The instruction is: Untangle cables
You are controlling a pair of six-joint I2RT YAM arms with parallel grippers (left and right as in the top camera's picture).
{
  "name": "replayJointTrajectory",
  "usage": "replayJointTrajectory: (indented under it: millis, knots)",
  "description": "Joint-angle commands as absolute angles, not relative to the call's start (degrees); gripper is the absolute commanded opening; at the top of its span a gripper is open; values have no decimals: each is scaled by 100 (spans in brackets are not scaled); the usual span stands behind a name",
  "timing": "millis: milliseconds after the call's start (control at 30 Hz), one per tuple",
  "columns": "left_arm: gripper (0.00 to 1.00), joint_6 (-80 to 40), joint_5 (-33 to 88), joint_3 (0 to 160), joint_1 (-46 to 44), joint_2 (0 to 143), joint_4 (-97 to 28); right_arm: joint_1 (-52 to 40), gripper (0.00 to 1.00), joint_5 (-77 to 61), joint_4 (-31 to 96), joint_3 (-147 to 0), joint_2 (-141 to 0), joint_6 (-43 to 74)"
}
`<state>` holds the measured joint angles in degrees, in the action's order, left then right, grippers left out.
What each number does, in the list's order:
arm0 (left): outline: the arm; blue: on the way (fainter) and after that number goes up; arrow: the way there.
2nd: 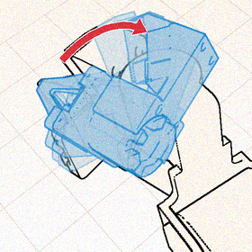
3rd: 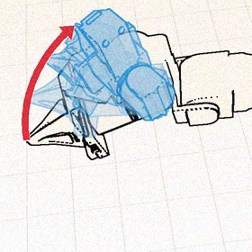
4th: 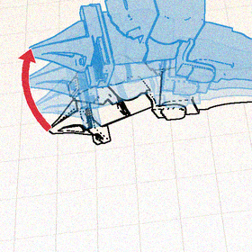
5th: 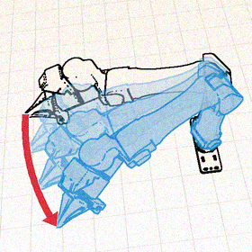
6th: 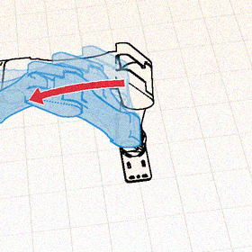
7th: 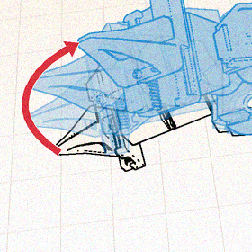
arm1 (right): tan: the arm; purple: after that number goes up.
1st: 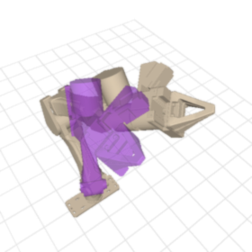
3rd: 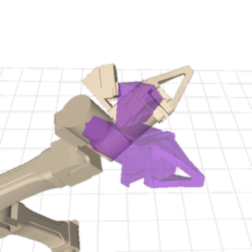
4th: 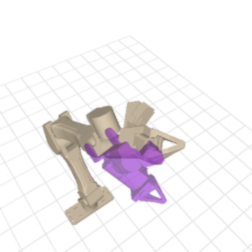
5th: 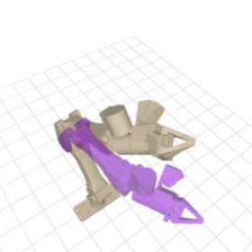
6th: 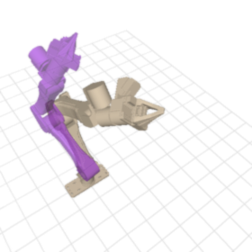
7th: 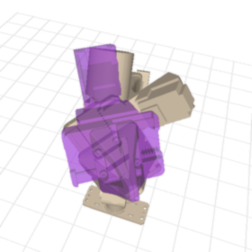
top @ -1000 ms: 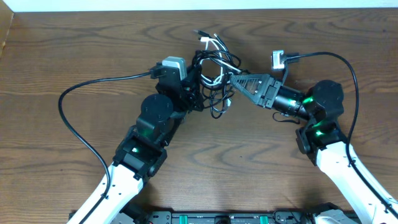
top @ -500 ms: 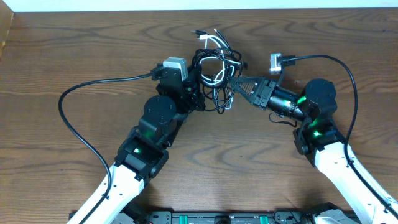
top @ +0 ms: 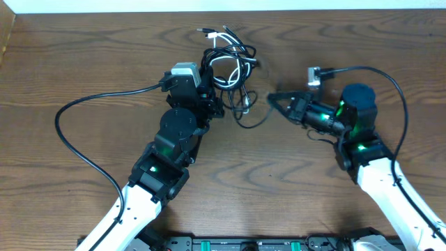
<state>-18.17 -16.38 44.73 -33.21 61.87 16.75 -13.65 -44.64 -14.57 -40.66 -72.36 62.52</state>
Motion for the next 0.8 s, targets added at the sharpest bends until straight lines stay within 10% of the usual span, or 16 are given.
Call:
replayJointTrajectory:
  millis: [0,400,767]
  knots:
    - [7,-1868,-1791,4571,-3319,6038,1745,-902,1,-4298,-856,-4110,-7251,5575]
    - [7,-1640,-2519,4571,-3319,6038,1684,379,1,-4062,1125,-4110,-7249,4327]
    - [7,1256,-2668,4571,-3319,5990,1299,1870,1,-4066,2176,-4110,-7249,3247]
